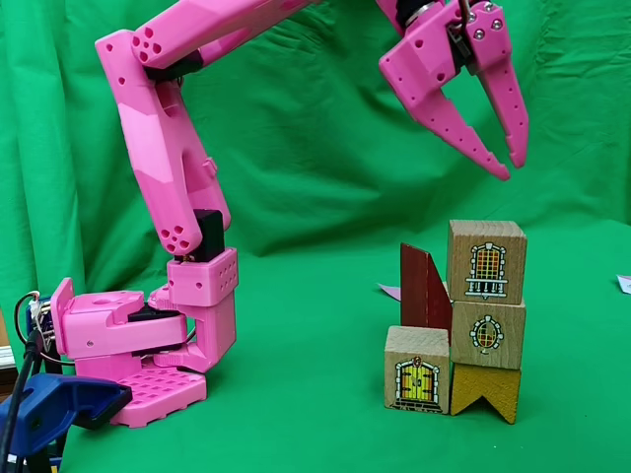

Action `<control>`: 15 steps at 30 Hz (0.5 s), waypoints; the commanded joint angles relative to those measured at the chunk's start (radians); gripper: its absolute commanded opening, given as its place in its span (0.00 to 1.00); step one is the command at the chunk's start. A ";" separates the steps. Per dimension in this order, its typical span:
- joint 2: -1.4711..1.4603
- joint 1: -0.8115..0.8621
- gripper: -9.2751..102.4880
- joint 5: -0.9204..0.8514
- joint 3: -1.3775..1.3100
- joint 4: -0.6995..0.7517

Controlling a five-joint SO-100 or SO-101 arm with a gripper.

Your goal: Grasp some building blocks and build the house on the picture.

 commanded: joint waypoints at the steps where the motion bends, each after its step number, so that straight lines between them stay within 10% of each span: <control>1: -0.021 0.000 0.09 0.008 -0.058 0.028; 15: -0.072 -0.002 0.09 0.011 -0.167 0.160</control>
